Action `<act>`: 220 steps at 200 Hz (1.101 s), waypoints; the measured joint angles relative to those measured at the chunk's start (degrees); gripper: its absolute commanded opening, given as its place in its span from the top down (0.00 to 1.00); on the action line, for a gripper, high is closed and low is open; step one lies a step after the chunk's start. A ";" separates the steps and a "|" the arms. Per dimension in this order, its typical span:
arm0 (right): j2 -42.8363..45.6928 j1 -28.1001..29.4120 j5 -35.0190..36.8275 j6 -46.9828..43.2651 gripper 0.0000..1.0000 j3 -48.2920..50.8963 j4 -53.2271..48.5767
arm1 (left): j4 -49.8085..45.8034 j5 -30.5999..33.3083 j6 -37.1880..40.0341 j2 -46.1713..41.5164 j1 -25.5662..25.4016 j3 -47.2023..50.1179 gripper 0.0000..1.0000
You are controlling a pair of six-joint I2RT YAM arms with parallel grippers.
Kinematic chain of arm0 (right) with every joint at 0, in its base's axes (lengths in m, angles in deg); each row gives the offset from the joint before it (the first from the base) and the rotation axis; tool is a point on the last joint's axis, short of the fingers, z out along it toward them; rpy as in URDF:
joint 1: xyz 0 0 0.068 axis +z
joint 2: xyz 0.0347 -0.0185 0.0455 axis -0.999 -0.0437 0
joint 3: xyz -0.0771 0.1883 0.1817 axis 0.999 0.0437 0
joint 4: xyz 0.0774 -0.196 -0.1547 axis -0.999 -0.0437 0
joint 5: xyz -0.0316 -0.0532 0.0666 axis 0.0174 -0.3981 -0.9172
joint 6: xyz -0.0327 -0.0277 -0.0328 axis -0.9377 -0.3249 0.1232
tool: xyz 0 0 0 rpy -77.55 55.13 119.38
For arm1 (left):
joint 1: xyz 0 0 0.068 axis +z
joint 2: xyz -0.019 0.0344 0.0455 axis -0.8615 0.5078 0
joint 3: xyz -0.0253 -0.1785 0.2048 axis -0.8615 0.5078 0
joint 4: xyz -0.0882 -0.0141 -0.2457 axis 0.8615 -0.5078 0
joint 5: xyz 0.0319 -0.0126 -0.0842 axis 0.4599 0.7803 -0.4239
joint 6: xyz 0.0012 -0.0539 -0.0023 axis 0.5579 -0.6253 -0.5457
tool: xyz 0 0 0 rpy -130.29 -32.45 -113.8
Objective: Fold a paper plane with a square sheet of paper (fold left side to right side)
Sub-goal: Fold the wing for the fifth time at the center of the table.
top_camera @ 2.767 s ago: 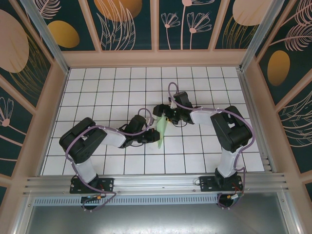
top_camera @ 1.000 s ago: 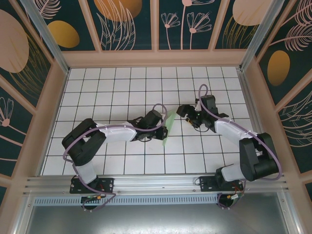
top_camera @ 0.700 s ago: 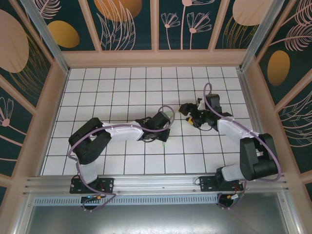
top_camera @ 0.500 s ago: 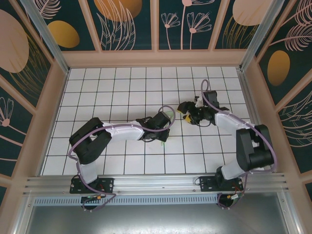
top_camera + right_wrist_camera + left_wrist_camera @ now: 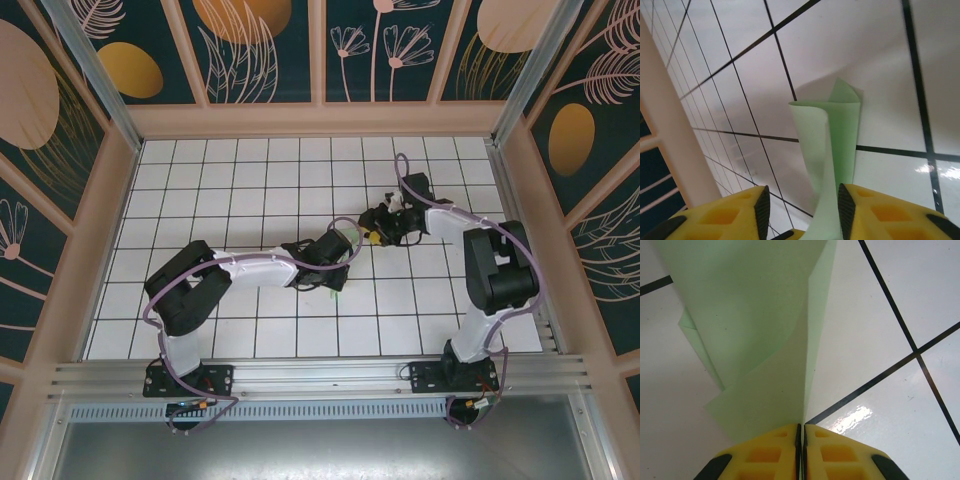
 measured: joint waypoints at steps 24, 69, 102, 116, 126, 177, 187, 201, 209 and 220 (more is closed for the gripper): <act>-1.70 0.59 0.00 -0.90 0.66 -1.05 -1.16 | -0.13 0.00 0.13 0.17 0.00 -0.15 0.86; -2.54 0.59 0.02 -2.73 0.82 -1.27 -3.26 | -0.26 0.00 0.66 0.28 0.00 -0.42 0.82; -2.54 0.59 0.04 -3.34 0.91 -1.38 -3.78 | -0.24 0.02 1.09 0.31 0.00 -0.46 0.69; -2.54 0.59 0.02 -3.48 0.95 -1.44 -4.07 | -0.20 0.00 1.11 0.07 0.00 -0.26 0.63; -2.54 0.59 0.02 -3.48 0.95 -1.64 -4.42 | -0.04 -0.02 1.01 -0.44 0.00 0.28 0.59; -2.54 0.59 -0.22 -3.48 0.96 -2.34 -4.74 | 0.68 -0.92 0.81 -3.08 -1.20 3.08 0.52; -2.54 0.59 -0.24 -3.48 0.96 -2.34 -4.74 | 0.70 -0.72 0.81 -3.08 -1.75 3.08 0.51; -2.54 0.59 -0.37 -3.45 0.95 -2.36 -4.74 | 0.61 0.33 0.83 -2.84 -2.58 2.99 0.51; -2.54 0.59 -0.37 -3.45 0.95 -2.36 -4.74 | 0.33 1.14 0.83 -2.40 -2.95 2.69 0.50; -2.54 0.59 -0.39 -3.45 0.95 -2.36 -4.74 | -0.04 2.40 0.83 -1.60 -3.43 2.05 0.50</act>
